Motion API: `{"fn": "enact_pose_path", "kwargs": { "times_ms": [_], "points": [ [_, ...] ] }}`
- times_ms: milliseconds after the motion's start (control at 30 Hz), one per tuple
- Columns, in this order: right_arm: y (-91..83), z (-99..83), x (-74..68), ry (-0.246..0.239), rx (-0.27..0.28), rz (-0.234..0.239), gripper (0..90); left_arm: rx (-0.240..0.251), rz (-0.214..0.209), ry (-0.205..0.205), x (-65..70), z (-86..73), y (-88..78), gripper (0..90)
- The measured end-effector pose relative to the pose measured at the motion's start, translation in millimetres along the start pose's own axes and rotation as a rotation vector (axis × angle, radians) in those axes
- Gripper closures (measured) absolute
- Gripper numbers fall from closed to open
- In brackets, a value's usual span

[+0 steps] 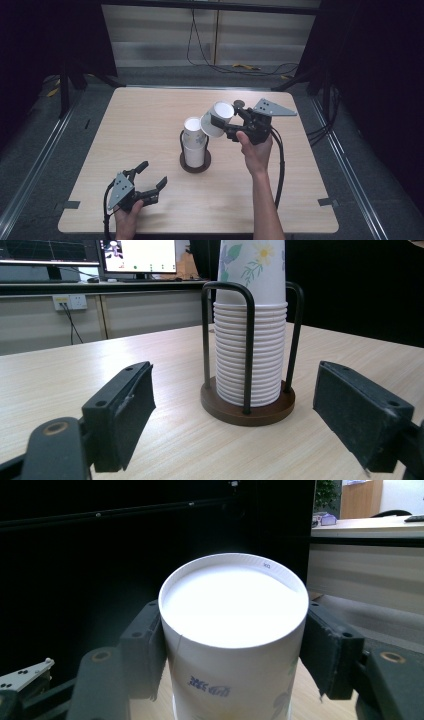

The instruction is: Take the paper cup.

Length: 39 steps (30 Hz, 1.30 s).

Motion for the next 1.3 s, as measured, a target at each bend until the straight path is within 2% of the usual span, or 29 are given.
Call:
{"fn": "enact_pose_path", "kwargs": {
  "times_ms": [233,333,400,500,533,700,733,767,867,1100,1300],
  "points": [
    [-11.0,-10.0,-3.1,0.011,0.010,0.007,33.9,-0.007,0.005,0.001,0.3,0.0,0.5,16.6],
    [-14.9,-13.8,-4.1,0.016,0.013,0.007,34.0,-0.012,-0.009,-0.009,-0.3,0.0,0.4,16.6],
    [-17.6,-16.4,-5.4,0.020,0.010,0.008,34.2,-0.016,0.003,-0.030,-1.3,0.1,1.7,16.6],
    [-20.7,-21.3,-7.1,0.005,-0.003,0.005,34.4,-0.030,-0.003,-0.041,-2.1,0.0,3.3,16.7],
    [-21.3,-23.4,-7.9,0.011,-0.006,0.006,34.4,-0.034,-0.013,-0.065,-3.5,0.0,4.5,16.7],
    [-24.7,-31.5,-10.4,0.007,-0.024,0.009,34.5,-0.043,-0.029,-0.074,-2.7,0.0,5.7,16.7],
    [-26.5,-34.9,-11.3,0.012,-0.023,0.009,34.5,-0.048,-0.056,-0.062,-0.9,0.0,6.6,16.6],
    [-26.5,-34.9,-11.3,0.012,-0.023,0.009,34.5,-0.048,-0.056,-0.062,-0.9,0.0,6.6,16.5],
    [-29.4,-42.5,-12.4,0.020,-0.035,0.013,34.5,-0.051,-0.098,-0.059,2.8,0.9,10.3,16.0],
    [-29.3,-52.1,-15.2,0.027,-0.046,0.021,34.8,-0.070,-0.145,-0.053,12.2,7.8,19.0,15.8],
    [-25.8,-60.4,-25.1,0.027,-0.061,0.060,34.9,-0.083,-0.180,-0.058,17.8,11.2,25.2,16.3]
  ]
}}
Point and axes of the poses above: each handheld gripper's, and its own axes: y roughly forward along the jaws, z roughly out of its top, x roughly to its right, the point moved 3 cm from there along y, roughly forward along the jaws, and after that the axes turned 7 degrees about x, right-handed, at the moved point
